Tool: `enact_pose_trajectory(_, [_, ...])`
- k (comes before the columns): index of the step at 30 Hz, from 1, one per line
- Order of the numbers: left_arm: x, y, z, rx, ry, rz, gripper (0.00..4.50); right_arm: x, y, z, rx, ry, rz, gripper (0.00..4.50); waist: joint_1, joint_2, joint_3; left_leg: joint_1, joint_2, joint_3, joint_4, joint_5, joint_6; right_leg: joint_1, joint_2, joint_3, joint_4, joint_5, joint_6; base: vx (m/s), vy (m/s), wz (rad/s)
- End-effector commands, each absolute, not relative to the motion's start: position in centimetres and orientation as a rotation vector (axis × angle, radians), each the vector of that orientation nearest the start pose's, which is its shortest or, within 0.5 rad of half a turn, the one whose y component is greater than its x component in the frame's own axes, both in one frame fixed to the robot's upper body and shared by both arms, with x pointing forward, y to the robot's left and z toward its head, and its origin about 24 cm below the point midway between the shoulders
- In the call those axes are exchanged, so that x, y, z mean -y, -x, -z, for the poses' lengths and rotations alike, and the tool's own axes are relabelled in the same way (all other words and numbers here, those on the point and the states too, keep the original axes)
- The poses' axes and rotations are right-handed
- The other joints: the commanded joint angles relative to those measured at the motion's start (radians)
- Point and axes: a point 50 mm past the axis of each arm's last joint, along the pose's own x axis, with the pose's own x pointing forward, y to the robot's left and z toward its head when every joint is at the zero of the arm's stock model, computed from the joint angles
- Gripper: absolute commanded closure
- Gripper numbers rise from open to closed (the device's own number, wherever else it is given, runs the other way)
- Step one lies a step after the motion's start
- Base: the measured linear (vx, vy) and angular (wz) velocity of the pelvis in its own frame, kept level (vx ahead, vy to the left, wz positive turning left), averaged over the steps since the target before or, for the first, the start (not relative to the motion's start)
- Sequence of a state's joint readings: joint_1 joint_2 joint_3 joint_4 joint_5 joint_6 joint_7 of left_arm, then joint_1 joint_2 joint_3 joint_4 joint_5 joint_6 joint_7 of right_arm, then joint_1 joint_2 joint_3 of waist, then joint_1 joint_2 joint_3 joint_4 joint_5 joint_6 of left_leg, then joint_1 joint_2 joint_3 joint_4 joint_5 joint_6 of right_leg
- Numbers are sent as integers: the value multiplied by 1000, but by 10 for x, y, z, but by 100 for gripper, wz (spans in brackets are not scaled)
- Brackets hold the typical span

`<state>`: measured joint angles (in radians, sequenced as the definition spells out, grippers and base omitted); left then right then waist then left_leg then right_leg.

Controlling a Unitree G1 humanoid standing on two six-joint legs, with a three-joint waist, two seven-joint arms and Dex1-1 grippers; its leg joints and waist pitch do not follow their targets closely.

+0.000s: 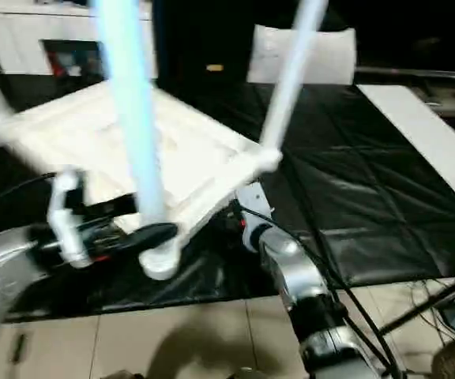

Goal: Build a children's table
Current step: Rotate table base

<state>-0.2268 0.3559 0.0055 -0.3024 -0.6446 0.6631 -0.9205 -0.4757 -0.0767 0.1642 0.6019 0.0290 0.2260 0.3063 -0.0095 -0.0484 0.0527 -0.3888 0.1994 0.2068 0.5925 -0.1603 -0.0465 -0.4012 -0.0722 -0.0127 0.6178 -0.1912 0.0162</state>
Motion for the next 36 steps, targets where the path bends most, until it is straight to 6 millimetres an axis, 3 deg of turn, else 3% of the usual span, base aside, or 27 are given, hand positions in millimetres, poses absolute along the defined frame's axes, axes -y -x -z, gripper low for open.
enact_pose_trajectory(1, [-102, -239, -140, -40, 275, 1384, 4, 74, -323, -18, -359, 122, -572, 0, 7, 16, -60, 24, 20, -19, -71, -316, -76, 25, -36, 25, -74, -242, -149, 0, 0, 0])
enact_pose_trajectory(2, [-90, -245, -142, -14, 271, 1397, 4, 71, -325, -19, -353, 121, -575, 0, 2, 15, -63, 23, 20, -20, -69, -309, -74, 27, -35, 24, -73, -230, -149, 0, 0, 0])
enact_pose_trajectory(5, [-77, -254, -146, 19, 277, 1411, 4, 68, -325, -19, -346, 117, -586, 0, -1, 14, -64, 24, 19, -17, -65, -295, -66, 27, -34, 25, -74, -211, -156, 0, 0, 0])
enact_pose_trajectory(6, [-72, -256, -148, 30, 287, 1420, 4, 68, -325, -19, -347, 116, -588, 0, 1, 19, -65, 26, 19, -17, -64, -292, -66, 27, -34, 25, -72, -203, -160, 0, 0, 0])
enact_pose_trajectory(8, [-62, -260, -153, 58, 299, 1433, 4, 66, -324, -17, -348, 118, -603, 0, 0, 17, -67, 22, 21, -18, -64, -277, -65, 32, -35, 23, -71, -172, -169, 0, 0, 0])
enact_pose_trajectory(9, [-58, -262, -154, 64, 300, 1437, 4, 65, -323, -16, -346, 119, -608, 0, 0, 22, -67, 22, 20, -18, -63, -273, -65, 33, -34, 23, -69, -162, -172, 0, 0, 0])
enact_pose_trajectory(12, [-52, -267, -154, 75, 285, 1429, 4, 65, -323, -15, -344, 122, -605, 0, -1, 17, -67, 20, 21, -18, -62, -274, -58, 36, -34, 23, -71, -156, -178, 0, 0, 0])
enact_pose_trajectory(13, [-52, -271, -153, 80, 267, 1407, 4, 66, -323, -14, -343, 128, -594, 0, -1, 24, -66, 23, 21, -16, -60, -280, -57, 32, -32, 24, -75, -160, -180, 0, 0, 0])
enact_pose_trajectory(16, [-53, -277, -151, 86, 233, 1368, 4, 69, -323, -13, -344, 130, -579, 0, -2, 22, -65, 24, 22, -19, -63, -304, -61, 34, -31, 23, -75, -187, -181, 0, 0, 0])
enact_pose_trajectory(20, [-66, -292, -145, 91, 137, 1266, 4, 88, -323, -10, -342, 136, -521, 0, 0, 24, -65, 27, 23, -20, -63, -317, -60, 31, -30, 23, -76, -203, -179, 0, 0, 0])
enact_pose_trajectory(21, [-71, -294, -144, 86, 117, 1252, 4, 95, -323, -11, -332, 132, -506, 0, 2, 20, -66, 28, 23, -20, -62, -310, -60, 33, -30, 22, -76, -198, -176, 0, 0, 0])
enact_pose_trajectory(25, [-85, -295, -136, 42, 66, 1241, 4, 114, -321, -18, -296, 116, -488, 0, 7, 23, -65, 28, 25, -19, -64, -305, -55, 33, -29, 23, -73, -176, -186, 0, 0, 0])
enact_pose_trajectory(27, [-93, -294, -132, 12, 48, 1247, 4, 122, -319, -22, -276, 107, -496, 0, 10, 24, -61, 30, 24, -18, -65, -329, -54, 30, -30, 23, -78, -221, -179, 0, 0, 0])
enact_pose_trajectory(29, [-105, -291, -124, -35, 10, 1277, 4, 130, -313, -30, -243, 105, -544, 0, 13, 27, -57, 34, 23, -19, -66, -366, -58, 25, -29, 24, -86, -293, -159, 0, 0, 0])
enact_pose_trajectory(30, [-109, -289, -121, -55, -7, 1292, 4, 133, -310, -33, -233, 109, -565, 0, 11, 25, -57, 30, 22, -22, -68, -368, -57, 27, -29, 25, -85, -304, -153, 0, 0, 0])
enact_pose_trajectory(33, [-121, -285, -113, -125, -44, 1332, 4, 140, -302, -40, -217, 120, -628, 0, 13, 32, -58, 33, 24, -23, -69, -373, -62, 22, -29, 26, -84, -307, -162, 0, 0, 0])
enact_pose_trajectory(34, [-131, -285, -107, -164, -98, 1326, 32, 146, -294, -44, -214, 143, -677, 0, 19, 33, -57, 37, 25, -23, -70, -380, -60, 21, -28, 26, -88, -309, -159, 0, 0, 0])
enact_pose_trajectory(36, [-134, -285, -106, -173, -121, 1325, 39, 149, -291, -46, -214, 150, -695, 0, 21, 33, -57, 37, 25, -24, -73, -386, -56, 21, -28, 26, -87, -310, -156, 0, 0, 0])
